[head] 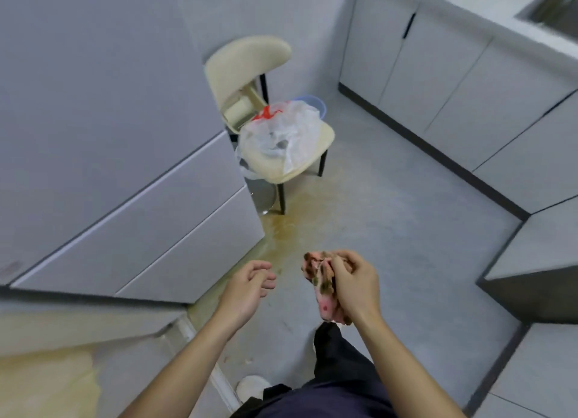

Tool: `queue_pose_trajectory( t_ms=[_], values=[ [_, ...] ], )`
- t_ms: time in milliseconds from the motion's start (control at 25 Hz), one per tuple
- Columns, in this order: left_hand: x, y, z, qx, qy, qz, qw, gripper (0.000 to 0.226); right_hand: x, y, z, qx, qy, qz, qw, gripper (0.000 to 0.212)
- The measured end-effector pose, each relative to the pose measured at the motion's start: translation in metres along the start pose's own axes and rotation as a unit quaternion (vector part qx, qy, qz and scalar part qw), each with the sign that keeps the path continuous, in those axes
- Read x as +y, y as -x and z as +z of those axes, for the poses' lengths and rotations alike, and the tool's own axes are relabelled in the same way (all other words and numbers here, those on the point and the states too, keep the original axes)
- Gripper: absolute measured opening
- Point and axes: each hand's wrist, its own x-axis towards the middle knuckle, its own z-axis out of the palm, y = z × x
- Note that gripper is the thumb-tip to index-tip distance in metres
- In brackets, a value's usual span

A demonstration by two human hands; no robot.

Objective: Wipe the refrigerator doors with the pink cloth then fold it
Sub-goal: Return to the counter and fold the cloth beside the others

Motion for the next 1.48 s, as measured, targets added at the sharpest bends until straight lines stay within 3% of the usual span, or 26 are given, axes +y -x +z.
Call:
queue_pose_trajectory(
  t_ms=[440, 880, 1240, 1480],
  values=[
    [0.114, -0.088, 0.112, 0.013, 0.013, -0.008, 1.0, 0.026, -0.005, -0.142, -0.139, 0.135, -0.016, 0.046, 0.99, 0.014],
    [0.219, -0.246, 0.152, -0.057, -0.025, -0.027, 0.998, 0.027, -0.032, -0.269, -0.131, 0.205, -0.042, 0.135, 0.969, 0.015],
    [0.339, -0.383, 0.166, -0.113, -0.109, -0.003, 0.988, 0.028, -0.1, -0.386, -0.133, 0.3, -0.073, 0.143, 0.94, 0.016],
    [0.404, -0.45, 0.223, -0.114, -0.11, 0.006, 0.987, 0.026, -0.135, -0.473, -0.155, 0.305, -0.077, 0.104, 0.944, 0.018]
  ],
)
